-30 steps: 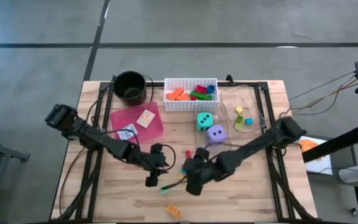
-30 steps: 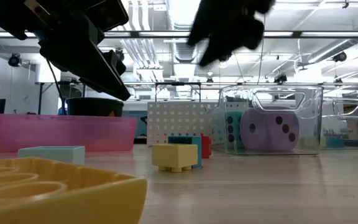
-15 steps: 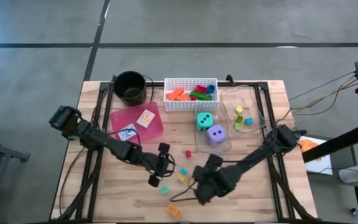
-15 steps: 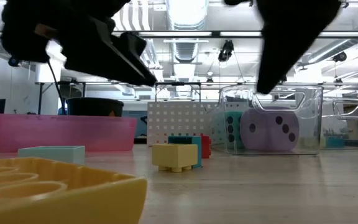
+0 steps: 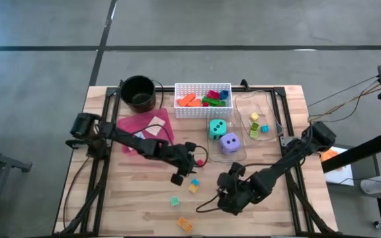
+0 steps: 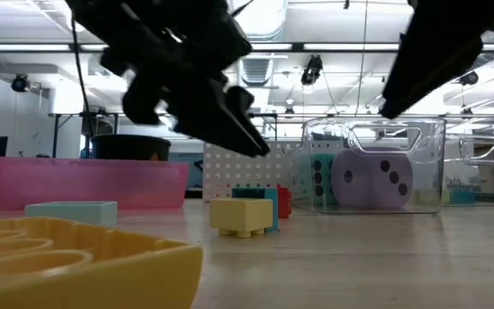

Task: Pick & Place Toys
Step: Put the small red game piece into the right transparent bin

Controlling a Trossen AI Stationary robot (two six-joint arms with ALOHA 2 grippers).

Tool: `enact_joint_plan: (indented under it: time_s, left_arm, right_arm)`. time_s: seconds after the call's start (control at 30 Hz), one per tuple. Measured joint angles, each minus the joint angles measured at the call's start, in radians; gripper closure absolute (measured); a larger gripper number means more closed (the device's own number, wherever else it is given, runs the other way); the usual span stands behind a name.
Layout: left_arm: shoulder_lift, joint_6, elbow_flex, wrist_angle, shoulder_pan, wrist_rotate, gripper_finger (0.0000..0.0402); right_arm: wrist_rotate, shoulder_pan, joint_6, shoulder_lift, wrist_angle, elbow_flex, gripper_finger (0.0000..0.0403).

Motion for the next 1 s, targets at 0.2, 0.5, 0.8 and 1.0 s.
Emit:
enact_joint_plan:
  time_s: [0.2,0.5,0.8,1.0]
  left_arm:
    - [0.096,0.137,0.129,-0.117,0.040,0.046,0.0229]
    - [0.210,0.273,0.298,-0.344,0.057,0.049,0.0132]
    - [0.209,0.276,0.279,-0.356,0.107,0.027,0.0126]
    - [0.209,0.275,0.253,-0.370,0.130,0.032,0.0167]
  right_arm:
    - [-0.004,0.000,0.001,-0.067,0.110,-0.098,0.0140]
    - [-0.006,0.000,0.000,-0.128,0.175,-0.172,0.0140]
    - [-0.011,0.000,-0.001,-0.136,0.183,-0.199,0.0140]
    - [-0.012,0.000,-0.001,-0.136,0.185,-0.198,0.0140]
